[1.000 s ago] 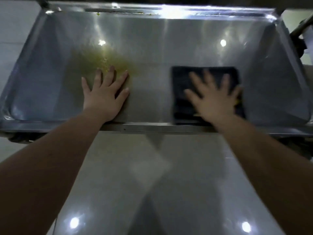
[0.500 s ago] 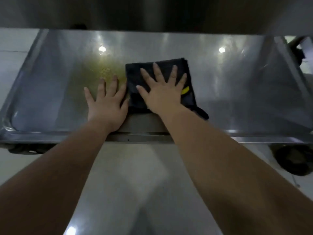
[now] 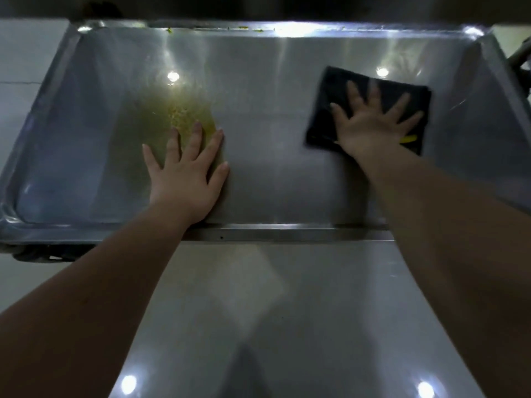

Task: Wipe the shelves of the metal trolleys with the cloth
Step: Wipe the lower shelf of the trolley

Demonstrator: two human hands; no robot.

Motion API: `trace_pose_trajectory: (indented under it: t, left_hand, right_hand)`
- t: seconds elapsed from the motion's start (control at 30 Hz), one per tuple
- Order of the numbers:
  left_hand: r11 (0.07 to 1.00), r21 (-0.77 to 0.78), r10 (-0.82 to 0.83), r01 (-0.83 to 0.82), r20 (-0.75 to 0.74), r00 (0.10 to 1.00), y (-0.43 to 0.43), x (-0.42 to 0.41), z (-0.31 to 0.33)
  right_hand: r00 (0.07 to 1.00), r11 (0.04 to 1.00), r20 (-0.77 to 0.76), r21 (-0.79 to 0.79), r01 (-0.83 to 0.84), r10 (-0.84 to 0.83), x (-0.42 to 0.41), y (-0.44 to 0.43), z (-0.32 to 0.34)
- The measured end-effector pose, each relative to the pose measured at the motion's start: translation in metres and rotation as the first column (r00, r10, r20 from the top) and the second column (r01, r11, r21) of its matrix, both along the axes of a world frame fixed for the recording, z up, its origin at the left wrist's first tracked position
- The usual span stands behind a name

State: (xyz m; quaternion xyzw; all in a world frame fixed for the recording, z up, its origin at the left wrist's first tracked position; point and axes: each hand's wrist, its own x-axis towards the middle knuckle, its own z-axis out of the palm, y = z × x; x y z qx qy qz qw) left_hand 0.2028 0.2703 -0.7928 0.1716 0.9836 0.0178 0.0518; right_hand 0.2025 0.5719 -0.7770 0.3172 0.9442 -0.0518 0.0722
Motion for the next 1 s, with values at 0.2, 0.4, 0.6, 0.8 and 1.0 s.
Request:
trace_pose_trajectory:
  t: [0.2,0.4,0.6,0.8,1.0]
  left_hand:
    - [0.999,-0.027,0.027,-0.026,0.016,1.0,-0.002,0.0,0.002]
    - [1.0,0.017,0.005,-0.006,0.043,0.999,-0.005,-0.002,0.003]
    - [1.0,0.014,0.008,-0.008,0.012,1.0,-0.001,0.0,0.001]
    - [1.0,0.013,0.012,-0.012,0.003,1.0,-0.003,0.002,0.002]
    - [1.0,0.015,0.022,-0.023,0.009,1.0,-0.007,0.004,0.002]
  right_hand:
    - [0.875,0.874,-0.024,-0.049,-0.484,0.484,-0.033,-0.137,0.0]
    - [0.953,0.947,-0.05,-0.11,-0.303,0.299,-0.042,-0.049,0.002]
    - [0.996,0.995,0.024,-0.052,-0.084,0.085,0.018,0.016,0.006]
    - [0.966,0.966,0.012,0.007,-0.259,0.259,0.079,-0.103,0.002]
    - [0.906,0.904,-0.022,-0.054,-0.424,0.423,0.074,-0.156,-0.001]
